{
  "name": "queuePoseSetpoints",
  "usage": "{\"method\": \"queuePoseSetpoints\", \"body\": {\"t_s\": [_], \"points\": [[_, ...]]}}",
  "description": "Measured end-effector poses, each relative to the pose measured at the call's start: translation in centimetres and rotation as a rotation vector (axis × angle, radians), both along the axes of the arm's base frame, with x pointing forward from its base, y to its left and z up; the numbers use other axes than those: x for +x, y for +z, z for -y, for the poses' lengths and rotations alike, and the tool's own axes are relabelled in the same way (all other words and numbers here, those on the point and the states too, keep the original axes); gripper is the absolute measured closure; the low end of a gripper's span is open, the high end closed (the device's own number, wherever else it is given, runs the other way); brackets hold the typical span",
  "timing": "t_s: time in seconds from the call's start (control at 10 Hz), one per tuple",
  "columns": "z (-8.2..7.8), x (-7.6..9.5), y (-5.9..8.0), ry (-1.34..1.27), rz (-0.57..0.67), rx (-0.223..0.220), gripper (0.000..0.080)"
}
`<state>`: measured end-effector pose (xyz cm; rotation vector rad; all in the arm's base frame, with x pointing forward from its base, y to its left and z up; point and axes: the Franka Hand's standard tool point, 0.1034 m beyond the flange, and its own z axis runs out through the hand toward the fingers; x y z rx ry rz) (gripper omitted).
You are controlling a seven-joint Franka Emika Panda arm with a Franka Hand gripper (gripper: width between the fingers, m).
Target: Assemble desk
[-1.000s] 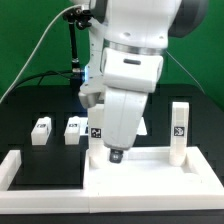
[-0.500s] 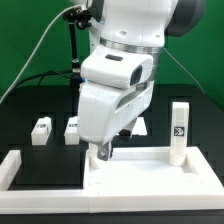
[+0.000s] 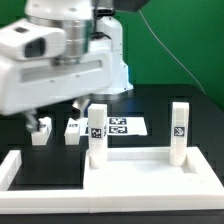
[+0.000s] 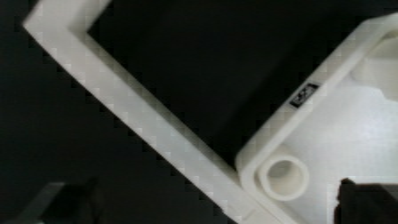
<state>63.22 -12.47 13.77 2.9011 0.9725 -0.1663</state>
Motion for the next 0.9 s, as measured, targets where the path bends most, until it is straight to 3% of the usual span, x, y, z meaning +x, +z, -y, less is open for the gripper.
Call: {"method": "queuePoseSetpoints", "body": {"t_s": [0.4, 0.5, 0.6, 0.7, 0.8, 0.9], "points": [[-0.4, 0.2, -0.3, -0.272, 0.038, -0.01, 0.0151], [0.5, -0.9, -1.1, -0.429, 0.015, 0.038, 0.0151], [3.2, -3.1, -2.1, -0.591, -0.031, 0.058, 0.0151], [4.7, -4.4, -2.1, -0.698, -0.049, 0.057, 0.0151], [5.4, -5.7, -2.5, -0.807, -0.079, 0.069, 0.0151], [4.9, -6.3, -2.9, -0.977, -0.112, 0.086, 0.0151]]}}
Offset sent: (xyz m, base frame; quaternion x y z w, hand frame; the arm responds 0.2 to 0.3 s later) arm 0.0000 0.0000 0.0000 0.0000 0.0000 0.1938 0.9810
